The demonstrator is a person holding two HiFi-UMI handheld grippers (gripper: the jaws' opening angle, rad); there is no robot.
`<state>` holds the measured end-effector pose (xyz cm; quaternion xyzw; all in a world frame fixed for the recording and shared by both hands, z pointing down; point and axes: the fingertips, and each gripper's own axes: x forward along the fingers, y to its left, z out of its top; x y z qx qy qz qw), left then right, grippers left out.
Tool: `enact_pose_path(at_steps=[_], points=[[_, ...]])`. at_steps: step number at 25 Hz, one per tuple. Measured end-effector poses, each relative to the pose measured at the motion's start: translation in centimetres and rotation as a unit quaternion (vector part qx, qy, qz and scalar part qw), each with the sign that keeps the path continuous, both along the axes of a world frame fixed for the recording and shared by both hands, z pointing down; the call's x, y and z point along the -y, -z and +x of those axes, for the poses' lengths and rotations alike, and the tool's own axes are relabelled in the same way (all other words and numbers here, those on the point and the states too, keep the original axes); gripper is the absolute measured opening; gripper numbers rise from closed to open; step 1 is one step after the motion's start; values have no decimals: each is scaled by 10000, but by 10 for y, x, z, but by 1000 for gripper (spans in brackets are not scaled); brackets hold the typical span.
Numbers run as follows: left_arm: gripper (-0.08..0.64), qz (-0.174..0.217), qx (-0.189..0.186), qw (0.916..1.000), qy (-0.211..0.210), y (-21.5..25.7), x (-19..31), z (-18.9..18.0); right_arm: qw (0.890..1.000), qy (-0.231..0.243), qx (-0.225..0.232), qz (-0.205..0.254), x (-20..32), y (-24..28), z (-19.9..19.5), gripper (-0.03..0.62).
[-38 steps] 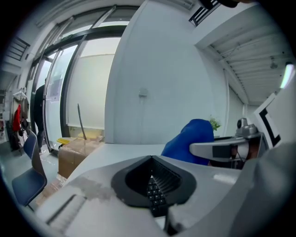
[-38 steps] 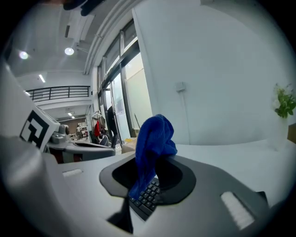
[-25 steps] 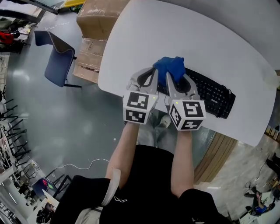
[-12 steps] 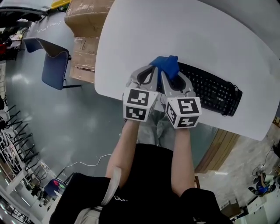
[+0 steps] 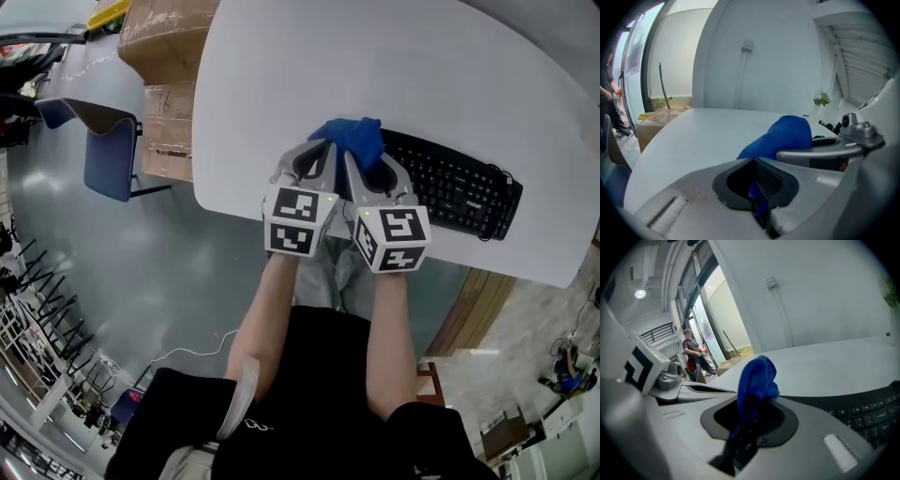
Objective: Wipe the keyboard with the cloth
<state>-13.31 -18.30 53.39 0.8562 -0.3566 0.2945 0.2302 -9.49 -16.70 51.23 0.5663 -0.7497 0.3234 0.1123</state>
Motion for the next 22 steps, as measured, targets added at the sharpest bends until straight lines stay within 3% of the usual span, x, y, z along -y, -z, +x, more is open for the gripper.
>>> enact_pose_path(at_steps=[11, 22], points=[[-3, -12, 81, 9995, -317, -9, 2, 13, 9996, -252, -57, -136, -3, -13, 9, 91], [-3, -2, 359, 9993, -75, -11, -4, 22, 9998, -35, 125, -156, -13, -14, 17, 91]])
